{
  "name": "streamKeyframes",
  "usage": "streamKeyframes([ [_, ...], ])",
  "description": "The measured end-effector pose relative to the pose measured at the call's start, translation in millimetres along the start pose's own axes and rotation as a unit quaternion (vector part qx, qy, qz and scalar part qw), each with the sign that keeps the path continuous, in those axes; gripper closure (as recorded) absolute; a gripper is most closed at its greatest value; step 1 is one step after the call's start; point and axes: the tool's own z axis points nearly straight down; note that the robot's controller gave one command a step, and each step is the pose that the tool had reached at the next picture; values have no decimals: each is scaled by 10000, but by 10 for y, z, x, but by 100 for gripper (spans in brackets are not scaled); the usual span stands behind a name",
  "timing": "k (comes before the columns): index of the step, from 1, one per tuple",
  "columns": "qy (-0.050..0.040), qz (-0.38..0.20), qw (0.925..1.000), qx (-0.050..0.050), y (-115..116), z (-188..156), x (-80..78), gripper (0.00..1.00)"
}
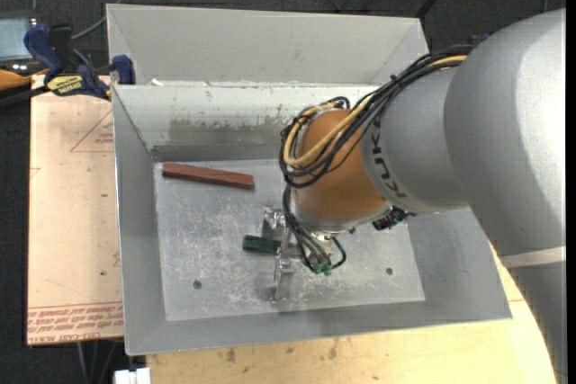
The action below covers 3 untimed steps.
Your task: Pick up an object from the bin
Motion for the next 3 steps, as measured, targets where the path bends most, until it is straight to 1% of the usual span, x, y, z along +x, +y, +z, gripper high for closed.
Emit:
streamKeyframes([
  [1,-49,1254,9921,-4,-99,-347,-149,0],
  [2,-27,1816,9834,-3,28,-336,-56,0],
  [3,-21,2104,9776,-2,42,-29,-154,0],
])
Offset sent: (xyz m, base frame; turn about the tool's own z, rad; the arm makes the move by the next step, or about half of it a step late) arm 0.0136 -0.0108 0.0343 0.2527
